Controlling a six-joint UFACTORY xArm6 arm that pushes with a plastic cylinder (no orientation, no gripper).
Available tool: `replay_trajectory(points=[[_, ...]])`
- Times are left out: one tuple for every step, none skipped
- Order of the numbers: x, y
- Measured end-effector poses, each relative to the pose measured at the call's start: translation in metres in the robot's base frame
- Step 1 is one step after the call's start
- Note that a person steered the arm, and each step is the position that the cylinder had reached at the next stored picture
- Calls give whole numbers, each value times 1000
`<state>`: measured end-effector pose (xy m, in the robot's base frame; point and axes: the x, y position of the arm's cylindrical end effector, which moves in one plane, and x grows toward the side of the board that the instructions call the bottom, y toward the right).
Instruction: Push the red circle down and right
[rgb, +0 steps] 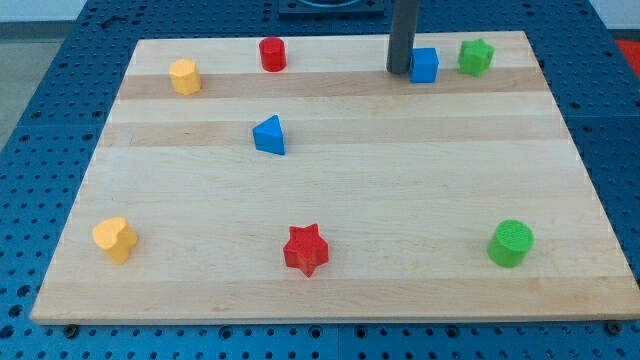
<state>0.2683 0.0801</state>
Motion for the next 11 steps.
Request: replay_trajectory(points=[[4, -54], [-27, -67], [-62, -73], [-63, -127], [-63, -168], [-24, -186], [11, -181], [19, -217], [35, -232], [46, -244], [60, -221]])
